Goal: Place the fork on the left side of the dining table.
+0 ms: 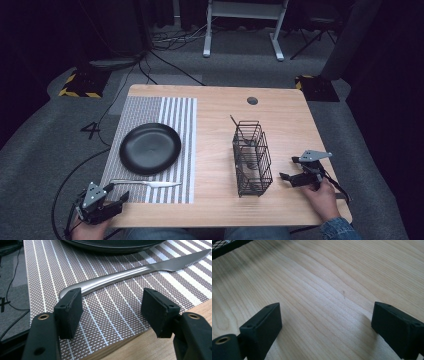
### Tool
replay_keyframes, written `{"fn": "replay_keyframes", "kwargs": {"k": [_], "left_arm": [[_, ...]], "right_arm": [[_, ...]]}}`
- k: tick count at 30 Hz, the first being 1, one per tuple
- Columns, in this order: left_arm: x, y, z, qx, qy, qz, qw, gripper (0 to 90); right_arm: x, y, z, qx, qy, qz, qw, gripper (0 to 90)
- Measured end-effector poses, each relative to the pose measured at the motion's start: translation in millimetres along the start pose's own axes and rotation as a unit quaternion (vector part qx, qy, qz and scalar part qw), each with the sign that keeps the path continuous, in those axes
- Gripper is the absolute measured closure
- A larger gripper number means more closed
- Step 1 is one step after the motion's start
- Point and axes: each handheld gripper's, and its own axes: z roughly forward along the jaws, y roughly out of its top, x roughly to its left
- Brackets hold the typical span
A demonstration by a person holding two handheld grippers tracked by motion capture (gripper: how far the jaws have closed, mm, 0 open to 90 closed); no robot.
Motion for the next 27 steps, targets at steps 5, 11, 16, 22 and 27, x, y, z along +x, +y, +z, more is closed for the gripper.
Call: {"fn": "replay_keyframes", "kwargs": {"k": [5, 11, 16, 22, 27], "left_arm": [[-1.1, 0.1, 0.3, 0.002, 0.003, 0.006, 1.0, 33.4], [-1.6, 1.0, -0.8, 0.005, 0.008, 0.009, 0.9999, 34.2], [-3.0, 4.8, -7.8, -0.008, 0.013, 0.005, 0.9999, 34.7], [-4.4, 19.6, -20.8, -0.021, 0.013, -0.007, 0.9997, 34.5], [-1.1, 28.4, -30.9, -0.048, 0.002, -0.035, 0.9983, 34.7]], "right_arm": [[-0.4, 0.1, 0.0, 0.0, 0.0, 0.001, 1.0, 9.5], [-0.5, 0.1, 0.1, 0.0, -0.004, 0.004, 1.0, 9.5], [0.1, -0.2, -0.1, 0.0, -0.007, 0.006, 1.0, 9.5], [1.5, -0.2, 0.0, -0.001, -0.014, 0.012, 0.9998, 9.5], [1.7, -0.1, 0.1, -0.001, -0.014, 0.013, 0.9998, 9.5]]}}
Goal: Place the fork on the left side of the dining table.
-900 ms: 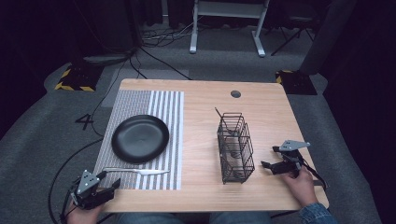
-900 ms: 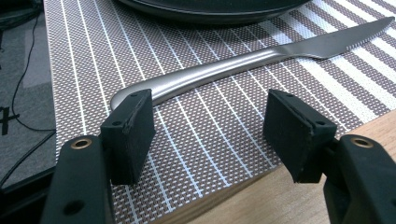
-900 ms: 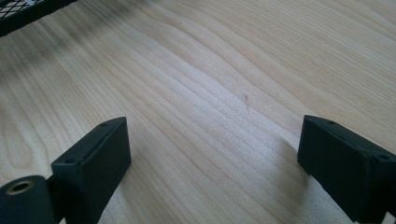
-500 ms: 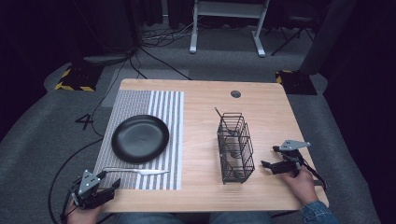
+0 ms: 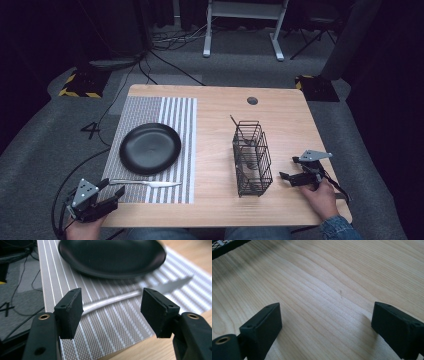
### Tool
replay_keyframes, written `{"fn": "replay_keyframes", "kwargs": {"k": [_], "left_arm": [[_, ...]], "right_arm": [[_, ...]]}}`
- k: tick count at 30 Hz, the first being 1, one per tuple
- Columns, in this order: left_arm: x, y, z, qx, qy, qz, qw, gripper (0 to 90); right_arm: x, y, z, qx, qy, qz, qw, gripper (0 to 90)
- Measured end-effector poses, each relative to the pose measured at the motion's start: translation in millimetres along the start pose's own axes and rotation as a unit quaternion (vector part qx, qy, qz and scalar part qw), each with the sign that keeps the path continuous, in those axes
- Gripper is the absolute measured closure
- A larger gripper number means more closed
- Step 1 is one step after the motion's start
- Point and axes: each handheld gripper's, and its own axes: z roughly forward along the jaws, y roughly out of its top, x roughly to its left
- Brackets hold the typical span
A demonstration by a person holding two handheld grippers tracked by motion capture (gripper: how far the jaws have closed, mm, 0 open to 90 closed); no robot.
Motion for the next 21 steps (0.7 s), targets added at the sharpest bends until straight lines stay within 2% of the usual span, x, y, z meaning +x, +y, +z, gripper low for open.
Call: {"fn": "replay_keyframes", "kwargs": {"k": [1, 2, 4, 5, 8, 9, 11, 13, 14, 17, 19, 21], "left_arm": [[-0.2, 5.5, -3.8, -0.002, 0.01, -0.003, 0.9999, 34.6], [-0.2, 5.5, -3.8, -0.002, 0.01, -0.003, 0.9999, 34.5], [-2.6, 12.5, -6.6, 0.006, 0.029, 0.004, 0.9996, 34.1], [-4.2, 20.3, -9.2, 0.006, 0.032, 0.008, 0.9994, 33.1], [-5.7, 28.5, -11.4, 0.006, 0.033, 0.012, 0.9994, 32.4], [-7.9, 36.6, -13.3, 0.001, 0.028, 0.014, 0.9995, 32.6], [-8.5, 40.8, -14.3, 0.0, 0.024, 0.018, 0.9995, 32.9], [-10.3, 53.0, -15.3, -0.01, 0.007, 0.011, 0.9999, 34.4], [-10.3, 53.0, -15.3, -0.01, 0.007, 0.011, 0.9999, 34.5], [-15.0, 72.5, -12.0, -0.016, -0.005, 0.009, 0.9998, 34.6], [-15.9, 77.3, -9.8, -0.02, -0.011, 0.014, 0.9996, 34.1], [-18.2, 90.1, -1.3, -0.017, -0.018, 0.02, 0.9995, 33.9]], "right_arm": [[0.1, 0.0, 0.0, 0.0, 0.0, 0.0, 1.0, 9.5], [0.1, 0.0, 0.0, 0.0, 0.0, 0.0, 1.0, 9.5], [0.1, 0.0, 0.0, 0.0, 0.0, 0.001, 1.0, 9.5], [0.2, 0.0, 0.0, 0.0, -0.001, 0.001, 1.0, 9.5], [0.3, 0.0, 0.1, 0.0, -0.001, 0.002, 1.0, 9.6], [0.4, 0.1, 0.1, 0.0, -0.002, 0.003, 1.0, 9.8], [0.4, 0.1, 0.1, 0.0, -0.002, 0.003, 1.0, 9.8], [0.4, 0.1, 0.0, 0.0, -0.002, 0.003, 1.0, 9.8], [0.4, 0.1, 0.0, 0.0, -0.002, 0.003, 1.0, 9.8], [0.4, 0.1, 0.0, 0.0, -0.002, 0.003, 1.0, 9.8], [0.4, 0.1, 0.0, 0.0, -0.002, 0.003, 1.0, 9.8], [0.4, 0.1, 0.0, 0.0, -0.002, 0.003, 1.0, 9.8]]}}
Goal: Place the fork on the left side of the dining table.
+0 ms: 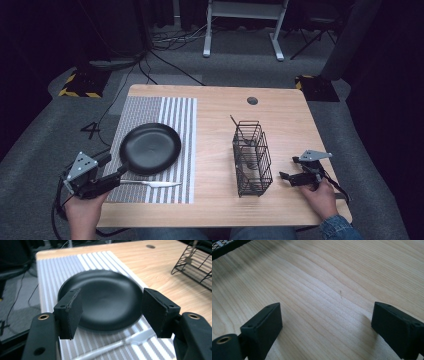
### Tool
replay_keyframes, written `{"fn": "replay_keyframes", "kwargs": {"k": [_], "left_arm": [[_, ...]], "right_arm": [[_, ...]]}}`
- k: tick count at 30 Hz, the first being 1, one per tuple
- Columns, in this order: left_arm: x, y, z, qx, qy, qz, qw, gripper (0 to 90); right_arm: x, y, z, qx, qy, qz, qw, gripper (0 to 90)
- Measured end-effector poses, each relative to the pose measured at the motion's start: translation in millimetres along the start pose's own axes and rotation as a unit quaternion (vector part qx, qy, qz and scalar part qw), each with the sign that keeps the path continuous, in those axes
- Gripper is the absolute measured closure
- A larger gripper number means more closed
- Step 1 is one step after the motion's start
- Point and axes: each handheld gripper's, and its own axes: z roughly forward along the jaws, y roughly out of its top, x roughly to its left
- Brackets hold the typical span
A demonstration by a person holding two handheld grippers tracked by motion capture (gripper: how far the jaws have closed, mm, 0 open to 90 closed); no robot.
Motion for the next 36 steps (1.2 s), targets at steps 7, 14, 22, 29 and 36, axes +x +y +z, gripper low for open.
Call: {"fn": "replay_keyframes", "kwargs": {"k": [7, 14, 22, 29, 36], "left_arm": [[-9.2, 25.3, 8.7, -0.007, -0.017, 0.018, 0.9997, 35.4], [-21.4, 50.5, 29.3, -0.028, -0.074, -0.006, 0.9968, 37.0], [-39.6, 68.4, 49.3, -0.042, -0.092, 0.002, 0.9948, 37.7], [-58.2, 90.1, 71.0, -0.044, -0.112, 0.022, 0.9925, 38.9], [-74.8, 105.6, 97.4, -0.037, -0.137, 0.026, 0.9896, 41.2]], "right_arm": [[0.1, 0.0, -0.1, 0.0, 0.0, 0.0, 1.0, 9.8], [0.0, -0.1, -0.1, 0.0, -0.001, 0.002, 1.0, 10.0], [0.1, -0.1, -0.3, 0.0, -0.001, 0.002, 1.0, 10.0], [0.2, -0.1, -0.3, 0.0, -0.001, 0.002, 1.0, 10.0], [0.2, -0.1, -0.3, 0.0, -0.001, 0.002, 1.0, 10.0]]}}
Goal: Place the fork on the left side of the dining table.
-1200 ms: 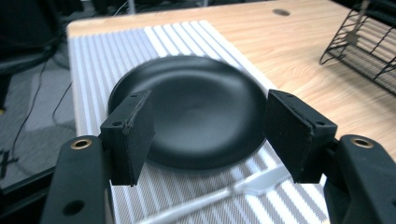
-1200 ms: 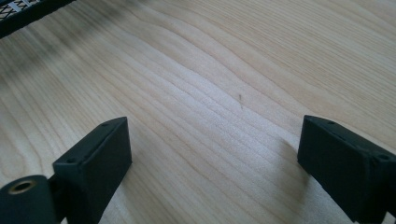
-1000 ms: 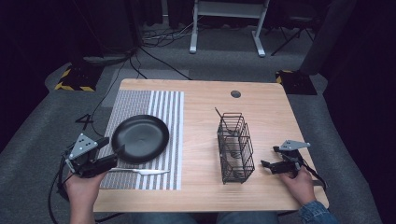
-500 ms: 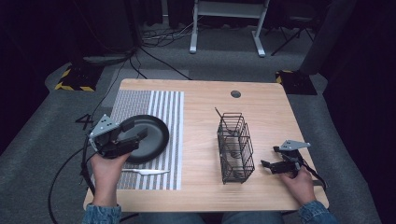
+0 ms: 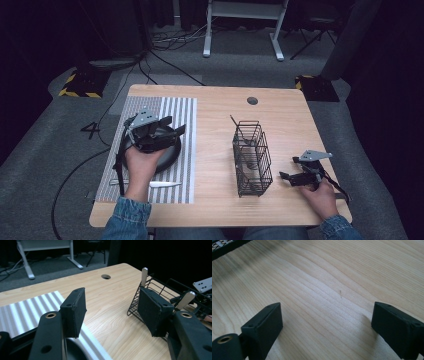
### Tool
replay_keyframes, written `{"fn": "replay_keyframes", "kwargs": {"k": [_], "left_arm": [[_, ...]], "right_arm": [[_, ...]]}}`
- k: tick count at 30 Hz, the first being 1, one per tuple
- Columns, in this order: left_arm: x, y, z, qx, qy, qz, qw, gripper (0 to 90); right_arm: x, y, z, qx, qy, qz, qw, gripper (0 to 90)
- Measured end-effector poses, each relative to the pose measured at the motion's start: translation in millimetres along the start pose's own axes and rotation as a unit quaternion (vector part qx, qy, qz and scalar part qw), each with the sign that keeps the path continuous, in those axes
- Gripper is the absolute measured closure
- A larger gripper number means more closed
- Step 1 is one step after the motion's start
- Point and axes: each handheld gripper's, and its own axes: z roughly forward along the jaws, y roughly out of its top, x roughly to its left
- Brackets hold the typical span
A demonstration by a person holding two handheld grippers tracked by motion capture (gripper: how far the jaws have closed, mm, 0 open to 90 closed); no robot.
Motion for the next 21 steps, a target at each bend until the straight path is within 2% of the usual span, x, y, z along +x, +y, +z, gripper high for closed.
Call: {"fn": "replay_keyframes", "kwargs": {"k": [4, 7, 12, 14, 21], "left_arm": [[-4.9, 7.2, 15.5, 0.01, -0.006, 0.009, 0.9999, 42.8], [-9.2, 11.9, 25.7, 0.008, -0.011, 0.011, 0.9998, 43.2], [-17.5, 20.2, 47.2, 0.018, -0.025, 0.027, 0.9992, 43.1], [-18.4, 21.5, 50.3, 0.019, -0.028, 0.026, 0.9991, 43.1], [-26.8, 29.8, 73.3, 0.017, -0.038, 0.039, 0.9984, 38.5]], "right_arm": [[0.0, -0.1, 0.0, 0.0, 0.0, 0.0, 1.0, 10.0], [0.0, 0.0, 0.0, 0.0, 0.0, 0.0, 1.0, 10.0], [0.0, -0.1, 0.0, 0.0, 0.0, 0.0, 1.0, 10.0], [0.0, -0.1, 0.0, 0.0, 0.0, 0.0, 1.0, 10.0], [0.3, -0.1, -0.1, 0.0, -0.001, 0.001, 1.0, 10.0]]}}
